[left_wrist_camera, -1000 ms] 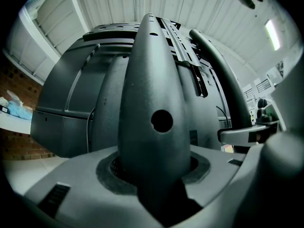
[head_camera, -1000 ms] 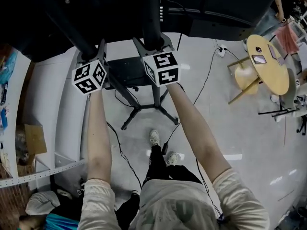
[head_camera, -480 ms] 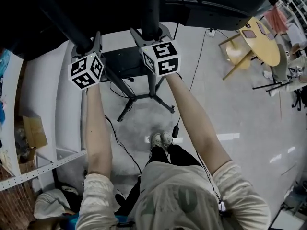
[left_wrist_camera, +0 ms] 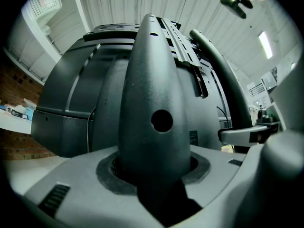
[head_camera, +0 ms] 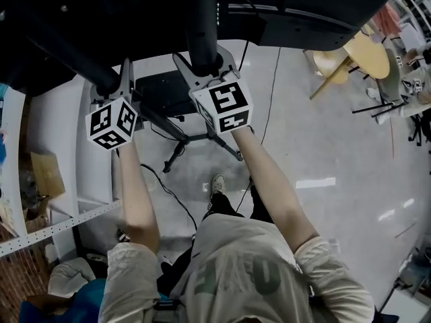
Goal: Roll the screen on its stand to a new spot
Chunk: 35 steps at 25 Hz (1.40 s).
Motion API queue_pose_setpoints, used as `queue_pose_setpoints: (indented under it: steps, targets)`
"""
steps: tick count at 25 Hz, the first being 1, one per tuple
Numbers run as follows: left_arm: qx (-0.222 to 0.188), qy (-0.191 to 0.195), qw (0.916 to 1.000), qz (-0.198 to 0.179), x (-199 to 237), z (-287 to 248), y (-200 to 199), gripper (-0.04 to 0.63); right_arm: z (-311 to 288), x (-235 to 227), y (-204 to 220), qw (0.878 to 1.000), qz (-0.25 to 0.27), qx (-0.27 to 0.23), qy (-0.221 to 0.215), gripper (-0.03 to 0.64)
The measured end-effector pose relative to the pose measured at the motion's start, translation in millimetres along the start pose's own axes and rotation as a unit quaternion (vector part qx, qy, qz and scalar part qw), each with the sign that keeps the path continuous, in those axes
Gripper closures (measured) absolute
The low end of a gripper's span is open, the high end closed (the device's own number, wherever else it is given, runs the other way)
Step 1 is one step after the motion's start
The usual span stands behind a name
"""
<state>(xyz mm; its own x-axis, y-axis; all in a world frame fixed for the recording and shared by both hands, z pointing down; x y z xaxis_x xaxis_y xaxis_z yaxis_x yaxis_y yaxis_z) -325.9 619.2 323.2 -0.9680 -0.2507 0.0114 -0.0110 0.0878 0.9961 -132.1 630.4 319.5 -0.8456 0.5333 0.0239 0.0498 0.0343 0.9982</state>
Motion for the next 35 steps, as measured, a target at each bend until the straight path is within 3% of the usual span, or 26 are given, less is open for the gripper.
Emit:
queue_pose_setpoints:
  steps: [13, 21, 35]
  targets:
    - [-0.006, -0.019, 0.9998, 0.003, -21.7, 112.4, 15.5, 0.38, 86.5, 62.2, 7.1, 1.0, 0.002, 0.0, -0.014, 0.403]
    - [0.003, -0.014, 0.9999, 0.003, -28.4, 132.8, 10.1, 0.38, 108.5, 73.7, 0.7, 1.0, -0.004, 0.003, -0.009, 0.403]
    - [-0.004, -0.002, 1.0, 0.003, -25.1, 203.2, 18.6, 0.38, 162.2, 136.0, -4.2, 1.0, 0.002, -0.01, -0.004, 0.402]
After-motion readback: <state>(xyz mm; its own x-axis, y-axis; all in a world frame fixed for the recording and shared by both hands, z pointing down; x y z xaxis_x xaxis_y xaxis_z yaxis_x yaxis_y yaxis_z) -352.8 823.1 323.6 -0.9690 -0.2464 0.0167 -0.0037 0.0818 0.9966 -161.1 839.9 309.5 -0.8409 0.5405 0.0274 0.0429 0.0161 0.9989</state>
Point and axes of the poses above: the fingertips, and each gripper's own axes: z backward along the fingers, x to its left, y out of its underside, the point moved 3 cm from there along z, backward along the fingers, and after that the axes turned 8 degrees about x, right-handed, at the moved point
